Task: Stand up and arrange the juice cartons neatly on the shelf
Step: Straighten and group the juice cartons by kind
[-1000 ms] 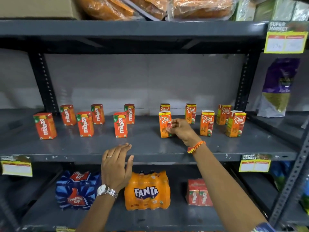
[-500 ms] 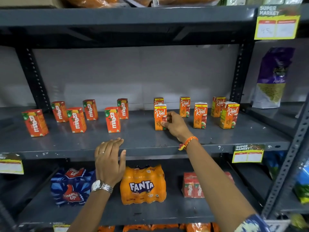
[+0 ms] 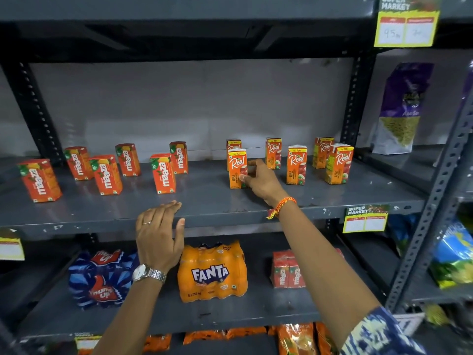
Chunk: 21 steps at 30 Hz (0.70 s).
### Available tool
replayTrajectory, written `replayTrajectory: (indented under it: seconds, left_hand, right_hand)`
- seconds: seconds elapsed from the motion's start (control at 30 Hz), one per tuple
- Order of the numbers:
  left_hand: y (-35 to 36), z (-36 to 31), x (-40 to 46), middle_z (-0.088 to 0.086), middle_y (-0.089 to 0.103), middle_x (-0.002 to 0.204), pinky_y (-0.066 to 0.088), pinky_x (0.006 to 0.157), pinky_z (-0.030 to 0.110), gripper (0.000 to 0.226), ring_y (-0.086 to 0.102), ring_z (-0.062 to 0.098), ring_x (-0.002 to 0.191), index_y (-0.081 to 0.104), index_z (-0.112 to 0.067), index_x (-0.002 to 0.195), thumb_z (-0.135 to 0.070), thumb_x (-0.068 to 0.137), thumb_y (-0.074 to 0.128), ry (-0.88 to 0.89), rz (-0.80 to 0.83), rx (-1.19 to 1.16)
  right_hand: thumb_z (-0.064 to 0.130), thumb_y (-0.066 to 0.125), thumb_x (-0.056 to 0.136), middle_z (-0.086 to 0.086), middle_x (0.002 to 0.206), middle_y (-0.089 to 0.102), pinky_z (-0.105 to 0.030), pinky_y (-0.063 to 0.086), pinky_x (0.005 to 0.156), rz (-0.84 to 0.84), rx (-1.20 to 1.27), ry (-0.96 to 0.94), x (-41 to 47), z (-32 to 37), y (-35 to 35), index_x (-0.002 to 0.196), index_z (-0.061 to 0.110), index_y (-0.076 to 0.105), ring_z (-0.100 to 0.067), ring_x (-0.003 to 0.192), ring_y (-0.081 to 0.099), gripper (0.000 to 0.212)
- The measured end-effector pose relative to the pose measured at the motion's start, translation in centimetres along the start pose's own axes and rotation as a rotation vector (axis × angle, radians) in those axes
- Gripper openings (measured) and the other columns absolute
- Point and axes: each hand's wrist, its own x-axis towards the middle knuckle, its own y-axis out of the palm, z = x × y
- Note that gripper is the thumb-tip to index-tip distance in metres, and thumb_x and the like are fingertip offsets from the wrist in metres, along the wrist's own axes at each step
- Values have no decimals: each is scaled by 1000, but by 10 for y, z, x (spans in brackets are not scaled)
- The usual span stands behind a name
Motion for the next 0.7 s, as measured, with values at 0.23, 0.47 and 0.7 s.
replayTrajectory:
  seconds: [0.23,0.47,0.7]
  left_hand:
    - [3,1,0,8,72,119,40,98,45,46,66,31,108,69,-12,120,-39,97,39,-2,-20,-10]
    - [5,3,0,9,73,116,39,95,43,48,66,32,104,70,-12,119,-41,99,36,16,-54,-11]
    - [4,5,-1,8,73,117,39,95,44,50,65,30,105,69,-13,120,-42,100,34,17,-41,-11]
  right_hand:
    - [30,92,64,-7,121,56,-40,50,99,-887,-13,-111,-39,-23,-42,122,11,49,-25,116,55,75]
    - [37,89,67,-17,128,60,-45,51,101,-505,-198,155,-14,-33,-73,127,4,46,-35,121,59,81]
    - [32,83,76,-14,122,68,-43,52,96,-367,-216,69,-9,-40,-70,123,6,58,-33,115,64,59]
